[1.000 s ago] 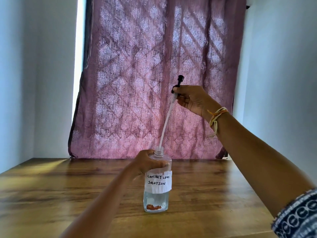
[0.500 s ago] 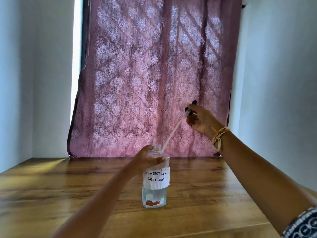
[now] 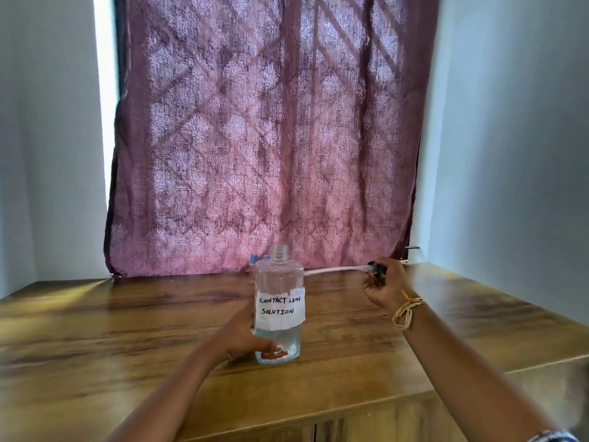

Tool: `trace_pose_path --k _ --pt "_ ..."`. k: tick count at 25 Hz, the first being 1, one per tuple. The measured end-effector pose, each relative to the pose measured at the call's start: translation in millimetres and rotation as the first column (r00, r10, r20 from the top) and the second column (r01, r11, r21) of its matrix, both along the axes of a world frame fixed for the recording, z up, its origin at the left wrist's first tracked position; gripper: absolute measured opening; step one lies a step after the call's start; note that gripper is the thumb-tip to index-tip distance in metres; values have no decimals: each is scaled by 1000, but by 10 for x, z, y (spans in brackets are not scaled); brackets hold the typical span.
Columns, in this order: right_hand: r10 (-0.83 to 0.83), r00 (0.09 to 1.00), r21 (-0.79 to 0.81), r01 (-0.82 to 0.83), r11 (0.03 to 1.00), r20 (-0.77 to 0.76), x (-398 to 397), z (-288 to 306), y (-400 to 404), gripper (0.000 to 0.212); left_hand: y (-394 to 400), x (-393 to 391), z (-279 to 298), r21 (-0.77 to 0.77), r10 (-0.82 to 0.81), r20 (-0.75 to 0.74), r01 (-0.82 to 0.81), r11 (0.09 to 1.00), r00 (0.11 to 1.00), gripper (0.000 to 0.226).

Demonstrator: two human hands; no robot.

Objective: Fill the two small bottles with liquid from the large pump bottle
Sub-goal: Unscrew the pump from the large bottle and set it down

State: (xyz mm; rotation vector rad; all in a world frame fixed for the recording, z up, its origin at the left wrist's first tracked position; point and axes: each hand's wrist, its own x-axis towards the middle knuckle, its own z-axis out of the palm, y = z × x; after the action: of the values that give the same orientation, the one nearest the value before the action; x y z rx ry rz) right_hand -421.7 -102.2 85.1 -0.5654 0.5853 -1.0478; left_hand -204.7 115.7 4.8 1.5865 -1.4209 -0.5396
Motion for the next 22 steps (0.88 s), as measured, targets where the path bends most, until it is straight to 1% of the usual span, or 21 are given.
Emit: trace_pose_path --k 3,5,6,7,9,11,12,13,14,15,16,17,20,22 --pt "-74 997 29 73 997 24 -94 -183 -89 17 -51 31 -27 6 40 17 -40 999 999 76" --pt "-103 994 41 102 994 21 -129 -330 -145 10 -62 -24 -21 -3 29 -16 -29 1000 999 74" --pt "-107 994 36 106 994 -1 -122 -395 -142 6 -57 -52 -19 -12 23 -38 -23 1000 999 71" --pt "-102 994 23 103 994 -35 -109 -469 -125 11 -60 -77 -36 -22 19 -59 -20 1000 998 68" --pt "-87 993 -44 84 996 -85 -57 -583 -46 21 -58 -114 -43 -34 13 -89 -16 999 996 58" --pt "-133 977 -184 102 978 -165 -14 -682 52 26 -74 -124 -68 -43 22 -89 -26 999 996 54" --pt "-188 946 -293 108 950 -264 -17 -718 116 30 -76 -128 -79 -47 33 -91 -37 998 995 53" --pt "-276 878 -425 93 900 -392 -36 -746 171 32 -77 -132 -92 -56 39 -90 -44 997 995 52" --pt "-377 771 -551 41 833 -513 -65 -766 210 33 -71 -138 -98 -62 43 -87 -48 997 995 52" --pt "-468 651 -644 -42 764 -597 -97 -768 249 35 -67 -148 -100 -70 50 -78 -55 996 996 51" --pt "-537 548 -699 -128 704 -641 -131 -780 269 37 -63 -154 -105 -76 58 -71 -64 995 996 51" --pt "-566 492 -720 -204 664 -661 -164 -785 304 39 -62 -157 -105 -83 63 -67 -69 994 996 50" --pt "-552 438 -699 -336 632 -710 -242 -864 388 45 -60 -166 -108 -98 70 -73 -77 992 995 50" --pt "-577 376 -689 -395 608 -725 -286 -927 425 44 -61 -179 -127 -110 80 -79 -89 990 994 51"
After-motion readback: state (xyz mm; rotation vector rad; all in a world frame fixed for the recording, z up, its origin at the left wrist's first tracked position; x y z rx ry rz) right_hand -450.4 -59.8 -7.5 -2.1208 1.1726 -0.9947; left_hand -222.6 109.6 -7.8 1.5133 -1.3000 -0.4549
